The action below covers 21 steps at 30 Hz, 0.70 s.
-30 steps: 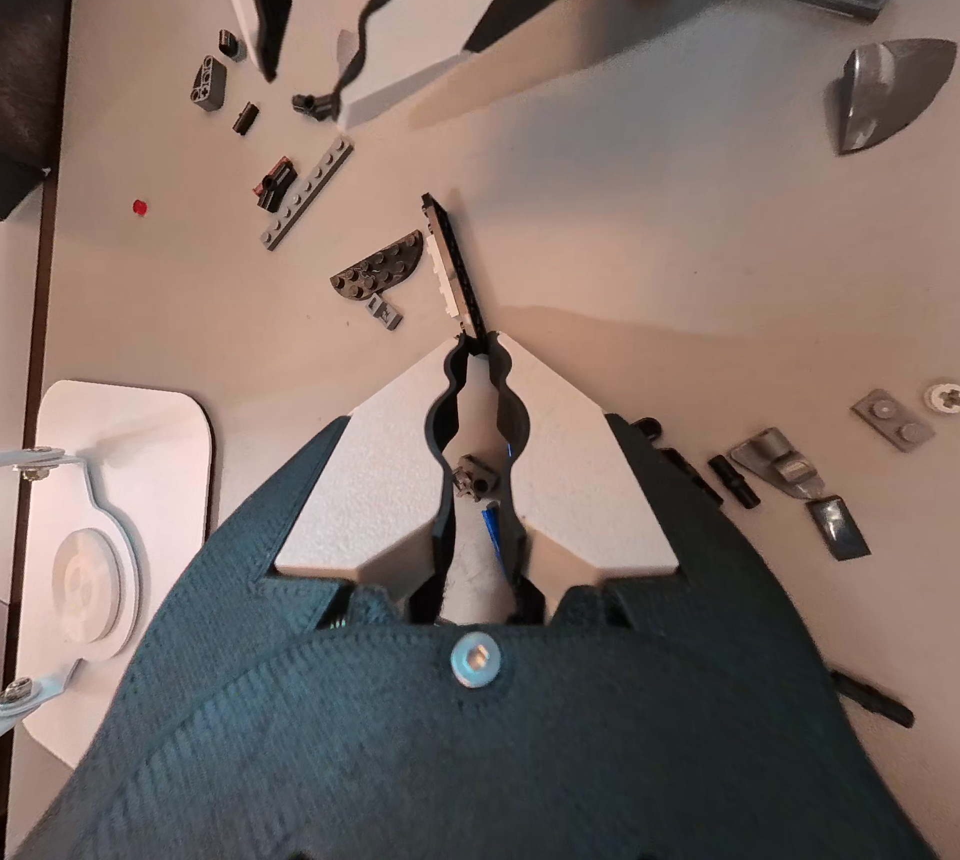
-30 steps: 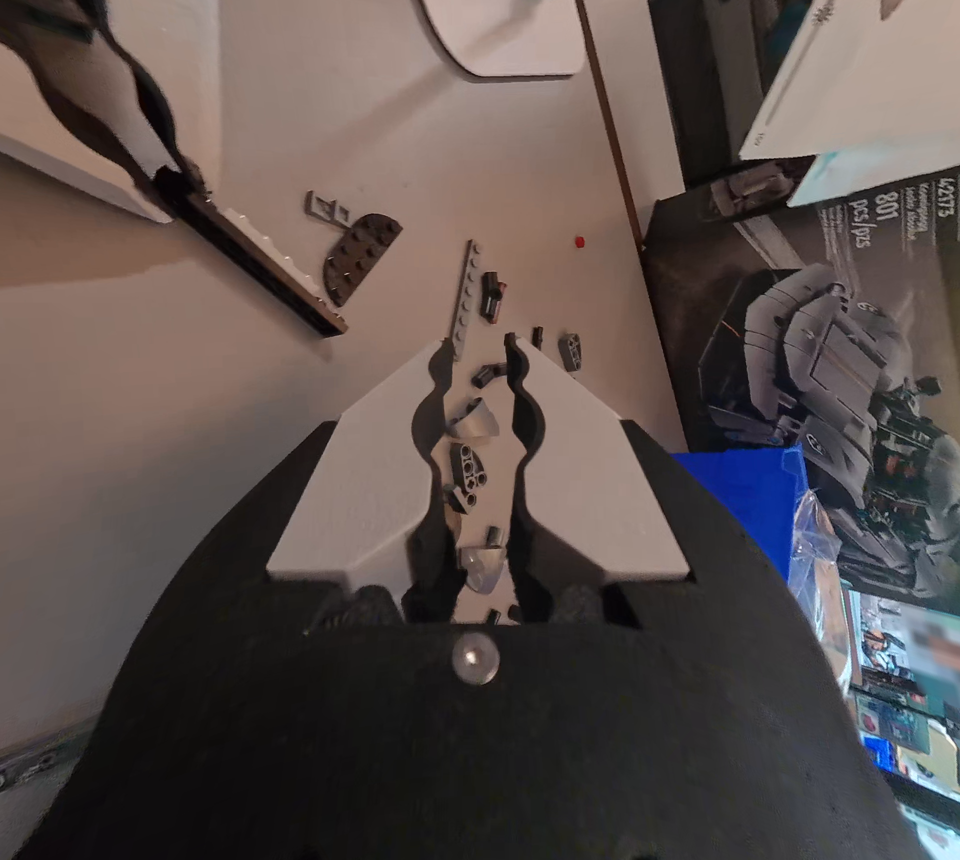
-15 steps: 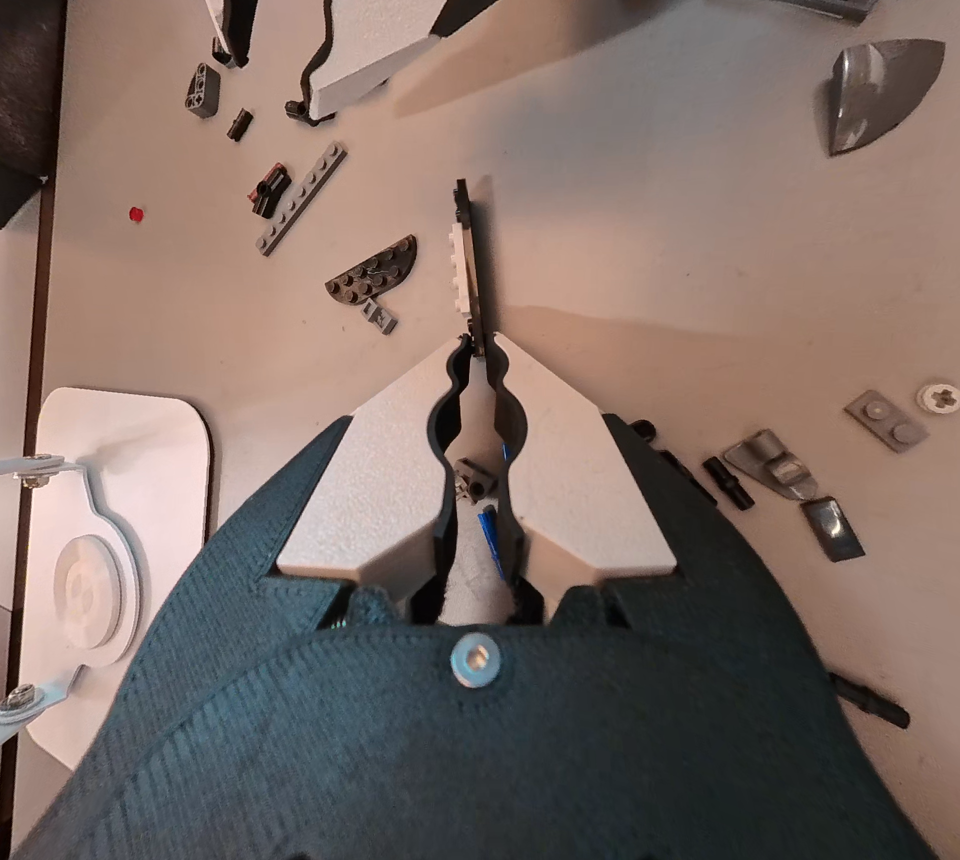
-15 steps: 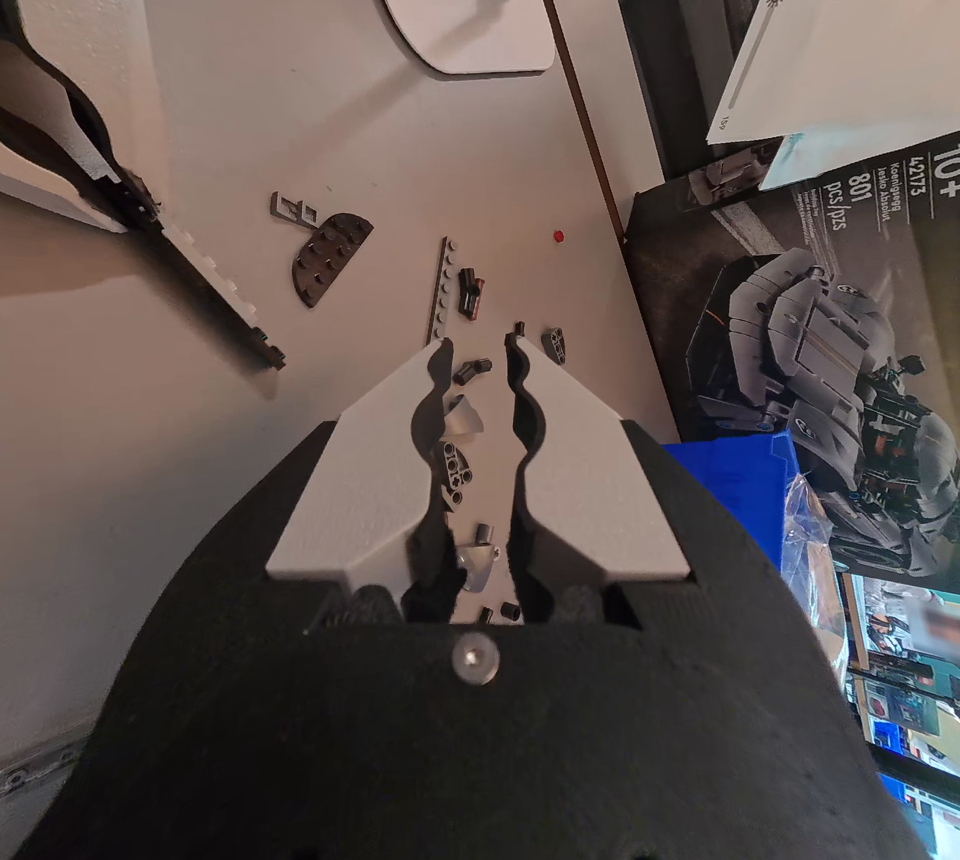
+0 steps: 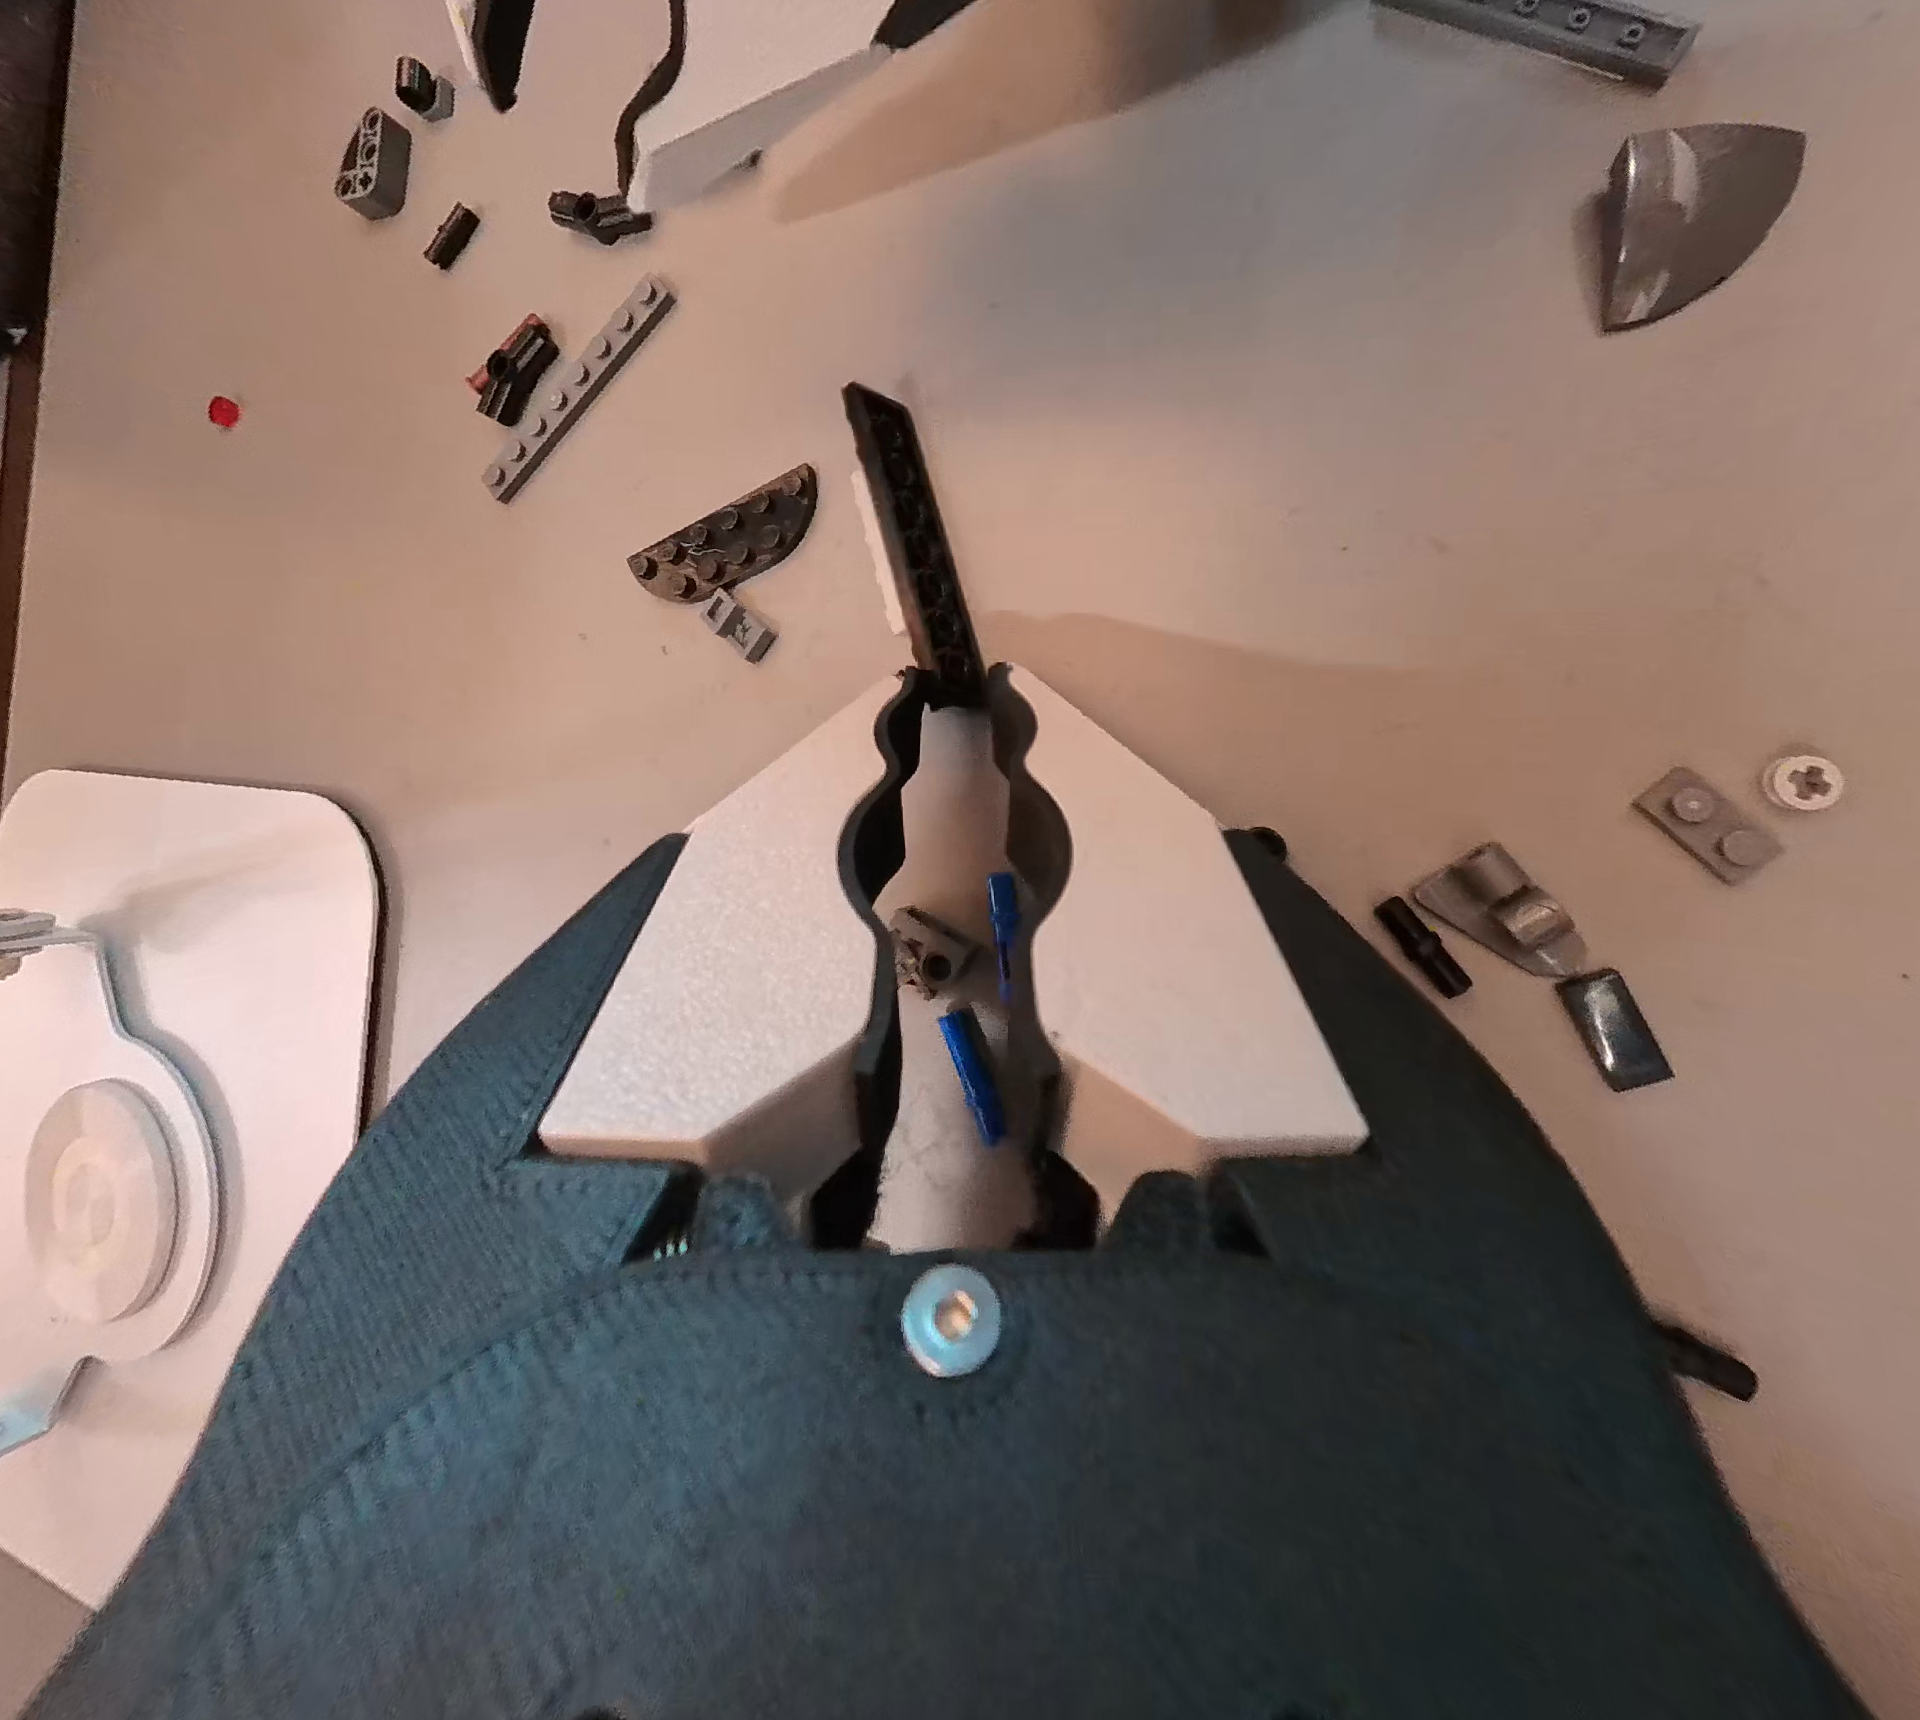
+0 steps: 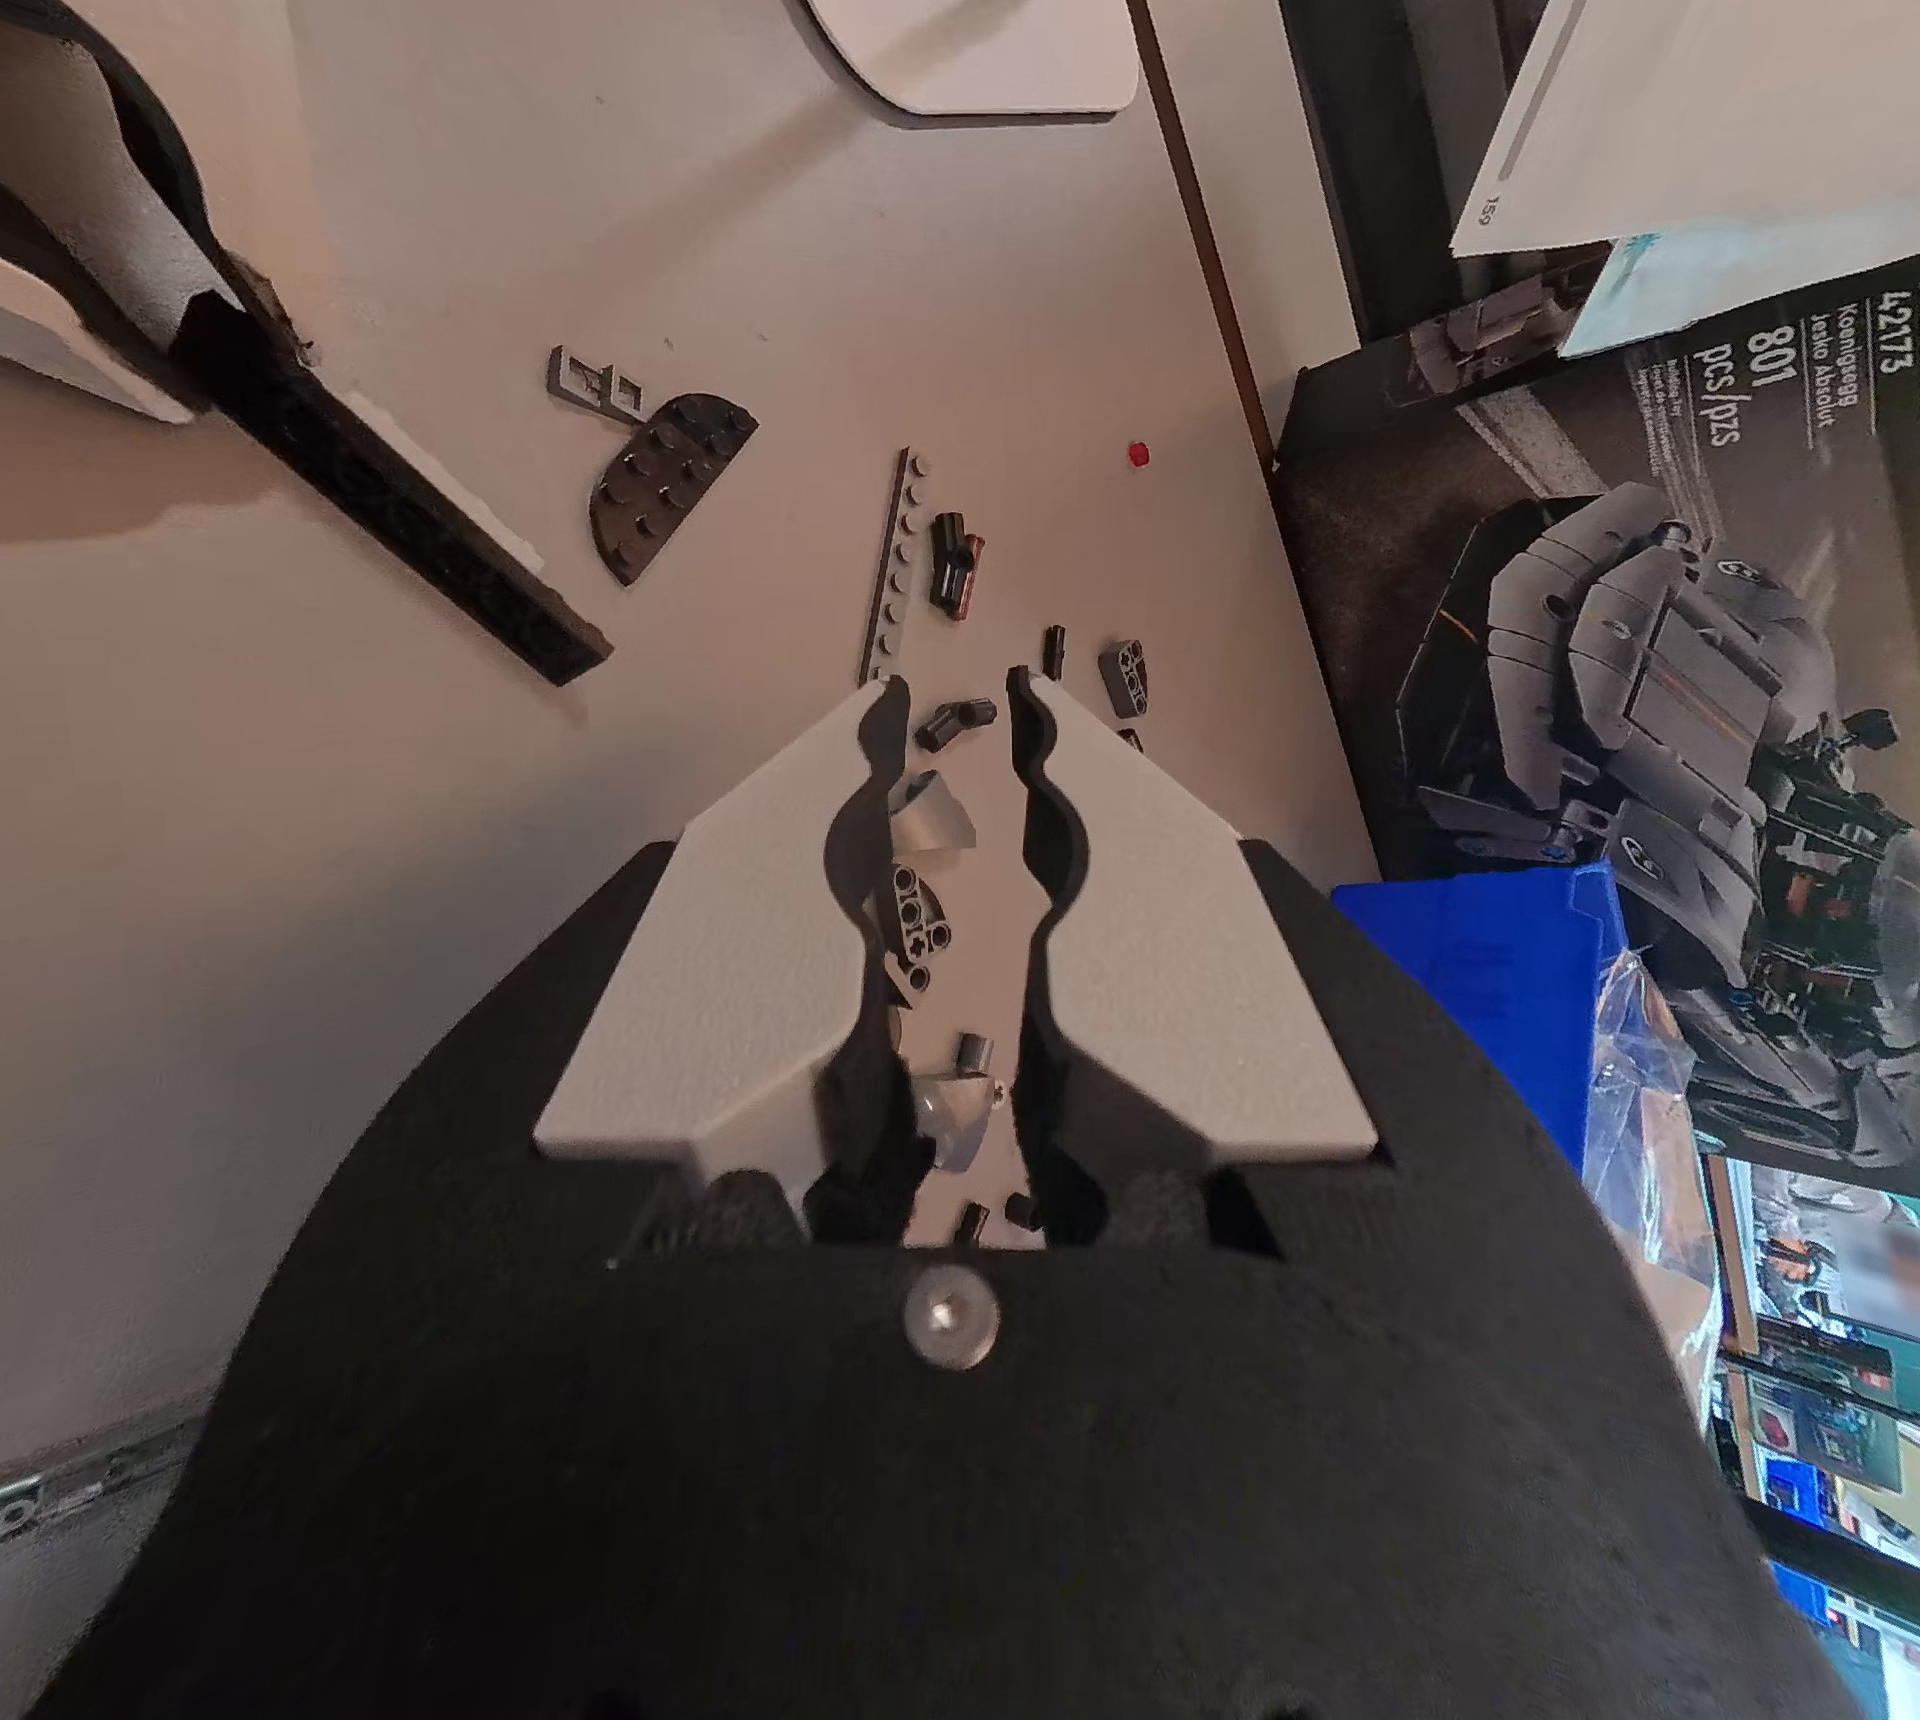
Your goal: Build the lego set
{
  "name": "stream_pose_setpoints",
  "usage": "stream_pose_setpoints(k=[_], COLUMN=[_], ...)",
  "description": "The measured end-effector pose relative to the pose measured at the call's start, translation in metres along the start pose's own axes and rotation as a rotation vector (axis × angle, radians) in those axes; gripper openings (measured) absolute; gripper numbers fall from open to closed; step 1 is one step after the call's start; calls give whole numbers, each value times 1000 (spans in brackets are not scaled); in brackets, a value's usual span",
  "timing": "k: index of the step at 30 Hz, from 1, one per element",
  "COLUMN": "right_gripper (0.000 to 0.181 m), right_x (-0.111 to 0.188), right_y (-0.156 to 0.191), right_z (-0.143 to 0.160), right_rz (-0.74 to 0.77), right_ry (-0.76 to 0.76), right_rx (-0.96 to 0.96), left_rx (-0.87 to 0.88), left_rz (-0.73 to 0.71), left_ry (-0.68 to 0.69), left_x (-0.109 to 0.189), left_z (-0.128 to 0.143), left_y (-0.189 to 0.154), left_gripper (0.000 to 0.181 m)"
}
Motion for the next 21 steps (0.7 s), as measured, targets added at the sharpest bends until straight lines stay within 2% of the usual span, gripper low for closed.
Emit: stream_pose_setpoints(k=[13, 21], right_gripper=[18, 18], right_x=[1, 0], right_y=[-3, -2], right_z=[3, 3], right_rz=[-8, -11], right_ry=[-3, -2], right_rx=[-12, -9], left_rx=[21, -103], left_rz=[-1, -47], left_ry=[-8, 9], left_x=[-1, -2], left_z=[-2, -13], left_y=[1, -10], left_gripper=[13, 8])
Point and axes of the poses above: each gripper's, where its closed fingertips meet, x back along the fingers, z out of its underside, y = z × x across the jaws, the point moved 7 cm from there along x, back along the fingers, and after that the axes turned 2 degrees about -x, right-handed, at the moved point
